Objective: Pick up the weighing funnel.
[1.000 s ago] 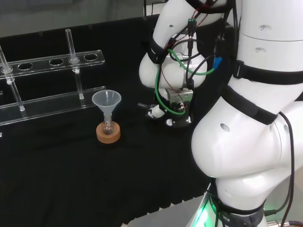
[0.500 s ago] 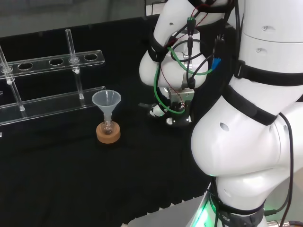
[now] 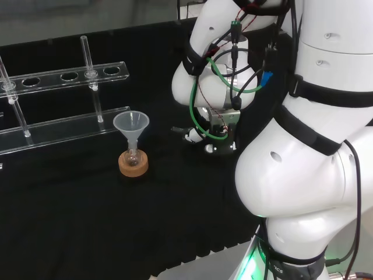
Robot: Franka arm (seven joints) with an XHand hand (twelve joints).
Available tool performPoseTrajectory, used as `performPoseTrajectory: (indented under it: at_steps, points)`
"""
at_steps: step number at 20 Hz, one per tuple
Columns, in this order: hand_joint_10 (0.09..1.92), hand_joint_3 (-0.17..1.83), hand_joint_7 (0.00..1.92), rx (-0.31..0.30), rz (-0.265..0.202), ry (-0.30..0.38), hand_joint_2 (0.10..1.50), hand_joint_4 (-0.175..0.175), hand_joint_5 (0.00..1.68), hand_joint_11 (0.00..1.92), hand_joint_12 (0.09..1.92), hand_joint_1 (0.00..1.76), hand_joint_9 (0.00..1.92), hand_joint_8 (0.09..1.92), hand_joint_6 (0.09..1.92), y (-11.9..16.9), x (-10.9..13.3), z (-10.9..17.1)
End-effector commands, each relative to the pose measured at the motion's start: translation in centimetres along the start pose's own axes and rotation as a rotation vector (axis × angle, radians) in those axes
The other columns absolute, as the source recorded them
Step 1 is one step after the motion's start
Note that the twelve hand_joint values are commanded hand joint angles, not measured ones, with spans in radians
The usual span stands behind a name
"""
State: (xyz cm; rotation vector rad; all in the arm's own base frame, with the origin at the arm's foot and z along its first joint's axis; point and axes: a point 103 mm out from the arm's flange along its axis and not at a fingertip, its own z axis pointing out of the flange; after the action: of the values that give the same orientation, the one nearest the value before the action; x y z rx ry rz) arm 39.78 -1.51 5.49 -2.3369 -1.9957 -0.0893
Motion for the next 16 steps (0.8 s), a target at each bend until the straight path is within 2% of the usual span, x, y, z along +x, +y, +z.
performPoseTrajectory:
  at_steps: [1, 4, 7, 9, 11, 16]
  points:
    - [0.21, 0.54, 1.69, 0.020, -0.007, 0.000, 0.43, 0.175, 1.32, 0.17, 1.53, 1.05, 1.32, 0.12, 0.45, 0.0, 0.1, 0.3]
    - [0.19, 0.54, 1.61, 0.089, -0.010, -0.021, 0.42, 0.156, 1.21, 0.15, 1.53, 1.02, 1.30, 0.09, 0.48, 0.3, 0.3, 0.6]
    - [0.16, 0.52, 1.45, 0.128, -0.013, -0.043, 0.43, 0.079, 0.87, 0.07, 1.55, 0.94, 1.20, 0.09, 0.62, 0.4, 0.2, 0.9]
    - [0.14, 0.52, 1.33, 0.141, -0.013, -0.052, 0.43, 0.053, 0.71, 0.02, 1.56, 0.91, 1.13, 0.09, 0.64, 0.5, 0.1, 1.0]
    - [0.12, 0.51, 1.23, 0.172, -0.006, -0.060, 0.43, 0.046, 0.65, 0.00, 1.55, 0.88, 1.07, 0.09, 0.64, 0.5, 0.1, 1.3]
    - [0.12, 0.45, 1.14, 0.174, -0.014, -0.071, 0.45, 0.044, 0.61, 0.00, 1.51, 0.85, 0.99, 0.09, 0.59, 0.3, -0.1, 1.5]
